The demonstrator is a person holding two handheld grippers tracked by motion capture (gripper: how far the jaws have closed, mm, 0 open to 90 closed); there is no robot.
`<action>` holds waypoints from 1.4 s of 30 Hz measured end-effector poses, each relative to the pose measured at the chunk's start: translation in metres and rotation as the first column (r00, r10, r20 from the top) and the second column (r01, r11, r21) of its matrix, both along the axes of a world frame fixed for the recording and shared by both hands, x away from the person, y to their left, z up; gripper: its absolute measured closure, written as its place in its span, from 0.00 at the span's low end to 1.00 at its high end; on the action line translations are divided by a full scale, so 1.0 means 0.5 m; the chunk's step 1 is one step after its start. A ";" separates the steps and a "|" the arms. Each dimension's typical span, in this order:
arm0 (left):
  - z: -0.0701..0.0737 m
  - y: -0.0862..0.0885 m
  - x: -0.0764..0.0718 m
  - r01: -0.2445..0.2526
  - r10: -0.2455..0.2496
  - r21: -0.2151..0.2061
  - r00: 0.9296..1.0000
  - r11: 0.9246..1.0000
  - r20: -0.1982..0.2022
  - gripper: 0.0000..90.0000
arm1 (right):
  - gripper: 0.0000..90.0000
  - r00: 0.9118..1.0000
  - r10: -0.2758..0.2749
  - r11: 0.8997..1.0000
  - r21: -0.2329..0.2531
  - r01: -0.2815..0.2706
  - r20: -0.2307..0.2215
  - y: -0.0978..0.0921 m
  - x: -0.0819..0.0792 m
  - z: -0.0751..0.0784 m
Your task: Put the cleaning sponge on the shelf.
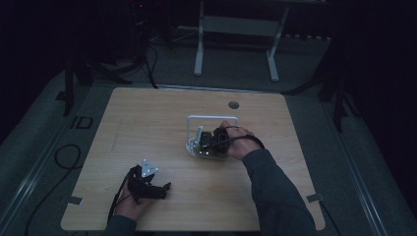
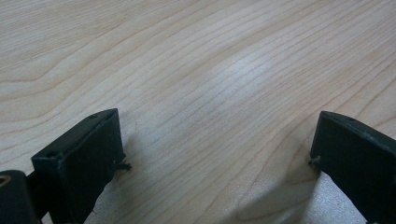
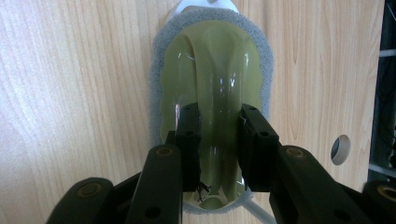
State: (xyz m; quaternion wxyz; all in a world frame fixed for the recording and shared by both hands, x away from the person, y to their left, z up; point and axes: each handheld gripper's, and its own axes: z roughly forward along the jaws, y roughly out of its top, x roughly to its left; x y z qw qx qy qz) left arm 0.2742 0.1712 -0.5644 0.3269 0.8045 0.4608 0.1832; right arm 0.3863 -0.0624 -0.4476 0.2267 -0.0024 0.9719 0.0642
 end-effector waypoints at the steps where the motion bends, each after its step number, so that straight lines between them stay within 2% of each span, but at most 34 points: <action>1: 0.000 0.000 0.000 0.000 0.000 0.000 1.000 1.000 0.000 0.03 | 0.80 1.000 0.003 1.000 0.001 -0.003 0.001 0.001 0.001 -0.001; 18: 0.000 0.000 0.000 0.000 0.000 0.000 1.000 1.000 0.000 0.03 | 0.80 0.999 0.034 0.999 -0.038 -0.033 0.010 0.028 0.011 -0.030; 21: 0.000 0.000 0.000 0.000 0.000 0.000 1.000 1.000 0.000 0.03 | 0.80 0.999 0.035 0.998 -0.053 -0.034 0.020 0.030 0.011 -0.034; 36: 0.000 0.000 0.000 0.001 -0.001 0.002 1.000 1.000 -0.001 0.03 | 0.80 0.996 0.029 0.998 -0.051 -0.025 0.079 0.026 0.016 -0.040; 42: 0.000 0.000 0.000 0.002 -0.002 0.002 1.000 1.000 -0.001 0.03 | 0.80 0.993 0.025 0.998 -0.059 -0.018 0.119 0.026 0.021 -0.049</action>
